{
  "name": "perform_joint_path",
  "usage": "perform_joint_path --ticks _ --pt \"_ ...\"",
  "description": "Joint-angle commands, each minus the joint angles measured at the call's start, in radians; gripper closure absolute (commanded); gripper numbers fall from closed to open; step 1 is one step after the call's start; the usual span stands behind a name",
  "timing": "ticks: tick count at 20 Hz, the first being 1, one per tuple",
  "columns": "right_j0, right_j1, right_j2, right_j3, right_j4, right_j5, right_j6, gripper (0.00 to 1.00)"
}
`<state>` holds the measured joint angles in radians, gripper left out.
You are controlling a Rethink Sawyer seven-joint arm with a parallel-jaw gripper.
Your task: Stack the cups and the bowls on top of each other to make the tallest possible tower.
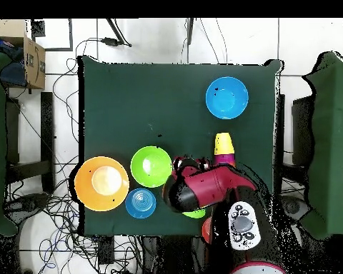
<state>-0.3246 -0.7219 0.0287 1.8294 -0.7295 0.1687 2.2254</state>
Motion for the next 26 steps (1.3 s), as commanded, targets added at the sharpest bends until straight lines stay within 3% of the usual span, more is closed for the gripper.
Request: perform_joint_path --ticks 1,12,17,26 --pt "0.013 0.101 -0.01 -0.042 -0.044 -0.04 0.041 0.0" --pt "0.001 0.123 -0.065 -0.018 -0.011 -0.057 0.068 0.0" --pt "-0.016 0.17 -0.125 -0.013 -0.026 -0.151 0.086 0.0" --pt "-0.045 0.224 -0.162 0.011 -0.02 -0.221 0.075 0.0"
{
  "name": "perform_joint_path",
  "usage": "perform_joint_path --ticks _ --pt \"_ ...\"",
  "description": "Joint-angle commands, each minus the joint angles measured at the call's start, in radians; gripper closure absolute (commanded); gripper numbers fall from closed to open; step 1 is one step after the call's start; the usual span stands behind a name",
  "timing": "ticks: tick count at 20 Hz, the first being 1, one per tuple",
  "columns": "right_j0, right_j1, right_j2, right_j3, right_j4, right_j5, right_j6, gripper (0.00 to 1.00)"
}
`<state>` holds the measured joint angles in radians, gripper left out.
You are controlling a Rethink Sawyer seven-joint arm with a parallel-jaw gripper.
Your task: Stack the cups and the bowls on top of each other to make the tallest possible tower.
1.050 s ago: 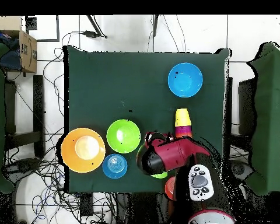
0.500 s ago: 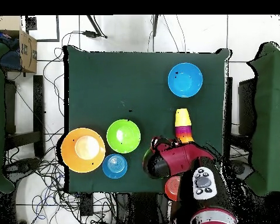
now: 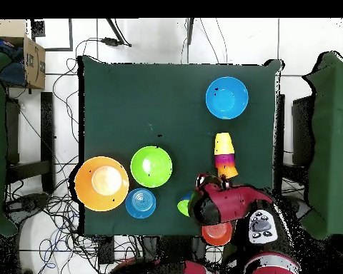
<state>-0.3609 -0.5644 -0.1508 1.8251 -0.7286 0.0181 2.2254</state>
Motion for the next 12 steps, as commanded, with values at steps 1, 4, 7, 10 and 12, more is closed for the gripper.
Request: perform_joint_path --ticks 1,4,7,10,12 --pt "-0.004 0.077 0.005 0.018 -0.02 -0.085 0.078 0.0" --pt "-0.003 0.105 -0.019 0.014 -0.02 -0.119 0.077 0.0" --pt "-0.004 0.139 -0.04 0.002 -0.017 -0.151 0.076 0.0" --pt "-0.016 0.161 -0.04 -0.002 -0.02 -0.192 0.071 0.0" --pt "-0.039 0.148 -0.009 0.003 -0.034 -0.201 0.061 0.0"
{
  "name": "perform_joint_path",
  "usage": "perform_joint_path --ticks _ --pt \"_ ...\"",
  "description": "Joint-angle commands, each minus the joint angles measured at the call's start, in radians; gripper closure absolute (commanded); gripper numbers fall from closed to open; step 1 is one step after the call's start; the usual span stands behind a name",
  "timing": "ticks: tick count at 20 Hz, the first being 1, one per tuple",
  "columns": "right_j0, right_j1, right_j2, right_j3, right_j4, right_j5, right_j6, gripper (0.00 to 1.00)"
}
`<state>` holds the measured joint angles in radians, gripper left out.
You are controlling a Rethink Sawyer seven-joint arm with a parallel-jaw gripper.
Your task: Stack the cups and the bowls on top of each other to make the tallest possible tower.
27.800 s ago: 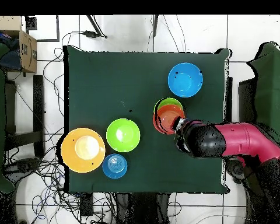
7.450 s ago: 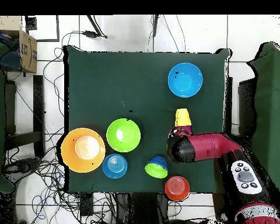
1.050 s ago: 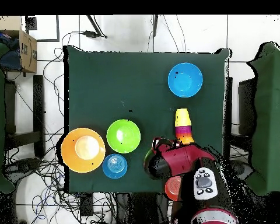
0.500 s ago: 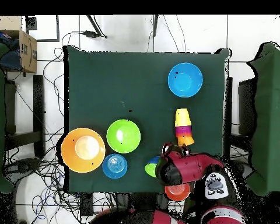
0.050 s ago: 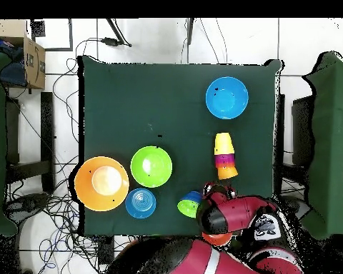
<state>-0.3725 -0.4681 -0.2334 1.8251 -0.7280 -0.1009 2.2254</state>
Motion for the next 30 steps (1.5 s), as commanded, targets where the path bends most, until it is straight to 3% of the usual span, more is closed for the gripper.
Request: perform_joint_path --ticks 1,4,7,12,16,24,30 --pt "-0.035 0.047 0.086 0.005 -0.039 -0.086 0.057 0.0" --pt "-0.037 0.055 0.088 -0.003 -0.045 -0.138 0.057 0.0" --pt "-0.093 0.034 0.167 0.009 -0.098 -0.273 0.07 0.0" --pt "-0.117 -0.032 0.214 0.018 -0.153 -0.293 0.081 0.0" --pt "-0.06 -0.068 0.153 -0.005 -0.159 -0.401 0.027 0.0" --pt "-0.052 -0.109 0.176 -0.002 -0.173 -0.442 0.077 0.0" --pt "-0.035 -0.033 0.166 -0.024 -0.132 -0.51 0.051 0.0"
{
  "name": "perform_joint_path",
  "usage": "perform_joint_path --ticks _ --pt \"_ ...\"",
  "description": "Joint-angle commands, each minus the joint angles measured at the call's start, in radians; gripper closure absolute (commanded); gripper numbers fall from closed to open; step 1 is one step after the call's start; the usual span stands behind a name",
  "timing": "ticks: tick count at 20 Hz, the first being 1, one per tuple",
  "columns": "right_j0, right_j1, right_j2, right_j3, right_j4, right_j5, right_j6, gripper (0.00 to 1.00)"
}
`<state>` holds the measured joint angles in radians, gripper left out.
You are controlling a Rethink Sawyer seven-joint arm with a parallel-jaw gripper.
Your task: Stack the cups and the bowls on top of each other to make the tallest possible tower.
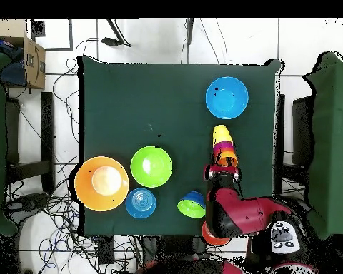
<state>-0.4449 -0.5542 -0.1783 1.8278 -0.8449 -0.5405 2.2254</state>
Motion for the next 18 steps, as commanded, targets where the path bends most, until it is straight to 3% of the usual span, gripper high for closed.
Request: perform_joint_path --ticks 1,9,18 --pt "0.039 0.062 0.108 -0.035 -0.007 -0.08 0.046 0.0" --pt "0.046 0.158 0.093 -0.115 0.033 -0.152 0.011 0.0" --pt "0.043 0.218 0.093 -0.205 0.023 -0.193 -0.002 0.0"
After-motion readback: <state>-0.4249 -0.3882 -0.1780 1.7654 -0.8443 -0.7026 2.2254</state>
